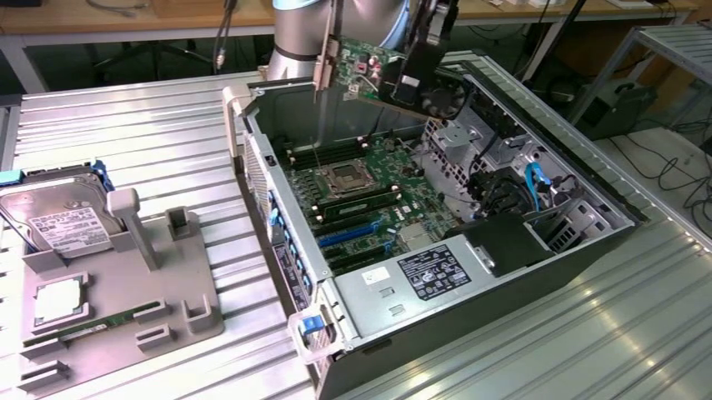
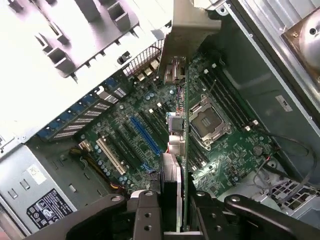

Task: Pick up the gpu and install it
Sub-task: 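Insert the gpu into the slot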

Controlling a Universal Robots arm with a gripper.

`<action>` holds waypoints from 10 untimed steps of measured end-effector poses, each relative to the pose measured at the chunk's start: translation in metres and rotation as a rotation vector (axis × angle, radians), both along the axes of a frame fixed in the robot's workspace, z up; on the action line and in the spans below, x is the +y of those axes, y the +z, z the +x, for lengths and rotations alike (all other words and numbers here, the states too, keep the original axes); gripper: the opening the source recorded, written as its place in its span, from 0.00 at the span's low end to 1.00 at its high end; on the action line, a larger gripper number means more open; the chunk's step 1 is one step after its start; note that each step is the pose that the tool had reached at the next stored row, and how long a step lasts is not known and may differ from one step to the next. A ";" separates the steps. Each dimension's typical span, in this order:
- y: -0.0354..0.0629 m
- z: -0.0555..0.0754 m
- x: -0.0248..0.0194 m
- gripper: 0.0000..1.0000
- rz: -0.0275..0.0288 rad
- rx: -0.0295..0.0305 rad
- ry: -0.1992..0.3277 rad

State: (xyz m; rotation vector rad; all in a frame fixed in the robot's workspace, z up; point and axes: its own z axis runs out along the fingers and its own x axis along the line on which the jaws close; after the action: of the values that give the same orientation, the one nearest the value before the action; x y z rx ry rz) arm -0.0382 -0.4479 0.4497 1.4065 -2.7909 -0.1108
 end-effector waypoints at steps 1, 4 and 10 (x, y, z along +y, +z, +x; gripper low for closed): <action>0.0000 0.000 0.0000 0.27 0.0000 0.0000 0.063; 0.0000 0.000 0.0000 0.27 0.0000 0.0000 0.173; 0.0000 0.000 0.0000 0.27 0.0000 0.0000 0.213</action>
State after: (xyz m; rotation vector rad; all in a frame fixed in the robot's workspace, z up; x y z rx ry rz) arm -0.0382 -0.4479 0.4497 1.6917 -2.6190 -0.1076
